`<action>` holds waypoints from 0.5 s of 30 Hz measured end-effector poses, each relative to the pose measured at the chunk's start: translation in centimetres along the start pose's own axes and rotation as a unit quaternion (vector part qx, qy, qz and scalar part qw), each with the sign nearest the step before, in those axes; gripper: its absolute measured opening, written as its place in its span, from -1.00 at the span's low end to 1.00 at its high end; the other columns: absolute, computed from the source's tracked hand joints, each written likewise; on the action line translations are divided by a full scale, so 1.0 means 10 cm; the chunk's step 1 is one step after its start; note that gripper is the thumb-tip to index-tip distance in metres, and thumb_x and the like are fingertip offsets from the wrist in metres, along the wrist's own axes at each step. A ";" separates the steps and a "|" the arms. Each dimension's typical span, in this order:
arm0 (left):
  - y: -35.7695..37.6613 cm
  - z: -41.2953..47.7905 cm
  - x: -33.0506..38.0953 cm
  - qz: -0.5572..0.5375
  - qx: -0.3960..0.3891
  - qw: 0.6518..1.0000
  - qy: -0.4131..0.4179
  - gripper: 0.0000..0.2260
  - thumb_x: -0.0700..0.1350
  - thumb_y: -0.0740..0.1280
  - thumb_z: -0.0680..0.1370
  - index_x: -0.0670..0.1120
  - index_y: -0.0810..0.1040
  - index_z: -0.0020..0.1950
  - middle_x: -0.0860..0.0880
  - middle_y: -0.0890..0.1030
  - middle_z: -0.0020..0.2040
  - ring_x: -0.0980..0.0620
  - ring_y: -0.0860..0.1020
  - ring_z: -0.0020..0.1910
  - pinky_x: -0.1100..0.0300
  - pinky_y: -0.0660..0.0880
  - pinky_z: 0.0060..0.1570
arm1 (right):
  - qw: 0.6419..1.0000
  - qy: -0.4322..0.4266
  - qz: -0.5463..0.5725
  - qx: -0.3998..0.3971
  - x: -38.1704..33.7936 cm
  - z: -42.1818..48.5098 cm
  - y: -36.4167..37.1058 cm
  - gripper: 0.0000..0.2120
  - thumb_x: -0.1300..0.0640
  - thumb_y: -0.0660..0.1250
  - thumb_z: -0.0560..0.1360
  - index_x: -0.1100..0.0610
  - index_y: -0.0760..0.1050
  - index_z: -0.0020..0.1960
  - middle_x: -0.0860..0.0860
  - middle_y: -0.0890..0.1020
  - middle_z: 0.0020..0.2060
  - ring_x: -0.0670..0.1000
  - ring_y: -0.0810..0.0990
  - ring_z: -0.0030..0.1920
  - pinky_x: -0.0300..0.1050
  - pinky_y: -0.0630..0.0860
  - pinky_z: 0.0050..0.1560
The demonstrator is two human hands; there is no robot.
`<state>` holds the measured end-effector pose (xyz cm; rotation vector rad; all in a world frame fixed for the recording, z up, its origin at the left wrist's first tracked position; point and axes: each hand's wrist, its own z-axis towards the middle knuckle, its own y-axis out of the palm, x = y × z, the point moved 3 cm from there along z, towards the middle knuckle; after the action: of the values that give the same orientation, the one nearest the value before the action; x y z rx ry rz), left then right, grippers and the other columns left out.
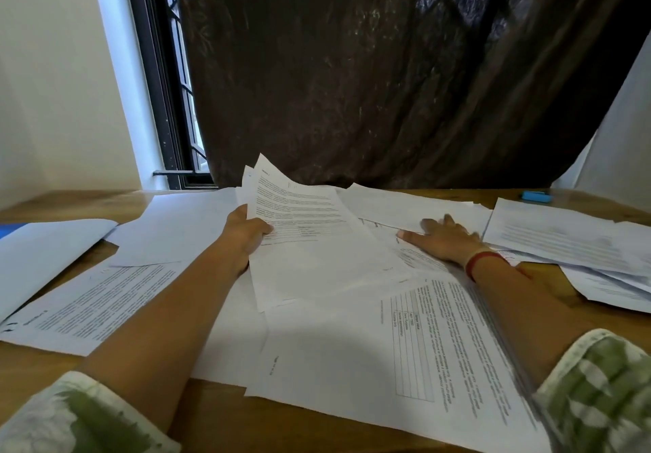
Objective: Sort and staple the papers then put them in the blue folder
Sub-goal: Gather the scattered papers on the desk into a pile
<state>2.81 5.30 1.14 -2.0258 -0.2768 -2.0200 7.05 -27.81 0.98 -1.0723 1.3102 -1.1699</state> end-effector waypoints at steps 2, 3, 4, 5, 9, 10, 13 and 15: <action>0.00 0.00 0.00 0.007 0.000 1.000 -0.001 -0.58 -0.39 0.29 0.54 -0.14 0.44 0.37 -0.11 0.53 0.28 -0.16 0.52 0.19 -0.03 0.50 0.18 | 1.000 -0.004 -0.003 0.017 -0.01 0.01 -0.03 -0.30 -0.46 0.03 0.48 0.00 0.29 0.40 0.10 0.34 0.46 0.21 0.35 0.40 0.24 0.25 0.41; 0.00 0.00 0.01 0.011 0.000 1.000 0.000 -0.59 -0.38 0.29 0.54 -0.13 0.44 0.37 -0.11 0.53 0.28 -0.16 0.52 0.19 -0.02 0.50 0.16 | 0.999 -0.014 -0.012 0.041 -0.06 0.00 -0.07 -0.33 -0.43 0.05 0.50 0.02 0.31 0.39 0.08 0.41 0.41 0.18 0.41 0.36 0.17 0.29 0.36; 0.01 0.00 0.01 0.014 -0.002 1.000 0.001 -0.59 -0.38 0.29 0.54 -0.13 0.44 0.37 -0.10 0.53 0.28 -0.15 0.52 0.19 -0.01 0.51 0.15 | 0.998 -0.025 -0.018 0.059 -0.10 -0.01 -0.10 -0.36 -0.39 0.07 0.52 0.04 0.33 0.39 0.07 0.46 0.37 0.16 0.45 0.32 0.12 0.32 0.33; 0.01 0.00 0.01 0.014 -0.003 1.000 0.003 -0.59 -0.38 0.29 0.54 -0.13 0.44 0.37 -0.10 0.53 0.28 -0.15 0.53 0.19 0.00 0.51 0.15 | 0.997 -0.035 -0.017 0.071 -0.13 -0.02 -0.12 -0.38 -0.37 0.09 0.53 0.04 0.34 0.38 0.07 0.49 0.35 0.15 0.47 0.30 0.09 0.35 0.31; 0.02 0.00 0.01 0.007 -0.007 1.000 0.006 -0.58 -0.40 0.28 0.54 -0.15 0.43 0.37 -0.11 0.53 0.28 -0.12 0.52 0.15 0.05 0.49 0.09 | 0.992 -0.070 -0.009 0.103 -0.15 -0.02 -0.14 -0.46 -0.30 0.14 0.55 0.04 0.38 0.35 0.07 0.55 0.28 0.12 0.54 0.22 -0.02 0.42 0.27; 0.02 0.00 0.01 0.006 -0.008 1.000 0.007 -0.58 -0.40 0.28 0.54 -0.15 0.43 0.37 -0.11 0.53 0.29 -0.11 0.52 0.14 0.05 0.49 0.07 | 0.991 -0.078 -0.021 0.110 -0.15 -0.01 -0.14 -0.47 -0.30 0.14 0.55 0.04 0.39 0.34 0.06 0.56 0.26 0.11 0.55 0.20 -0.04 0.43 0.26; 0.02 -0.01 0.01 0.011 -0.007 1.000 0.009 -0.59 -0.39 0.27 0.54 -0.14 0.43 0.37 -0.11 0.53 0.29 -0.11 0.52 0.12 0.06 0.50 0.04 | 0.991 -0.098 -0.021 0.092 -0.19 -0.01 -0.14 -0.46 -0.34 0.16 0.52 0.00 0.42 0.32 0.03 0.56 0.27 0.10 0.54 0.21 -0.04 0.41 0.26; 0.02 -0.01 0.01 0.014 -0.006 1.000 0.010 -0.60 -0.38 0.26 0.55 -0.14 0.44 0.36 -0.11 0.53 0.28 -0.12 0.53 0.11 0.06 0.50 0.03 | 0.994 -0.099 0.031 0.039 -0.19 0.01 -0.09 -0.39 -0.42 0.21 0.44 -0.08 0.41 0.33 -0.02 0.50 0.34 0.11 0.47 0.29 0.02 0.36 0.31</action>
<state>2.80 5.07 1.19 -2.0033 -0.2309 -2.0290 7.23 -26.05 2.12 -1.0548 1.1284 -1.0322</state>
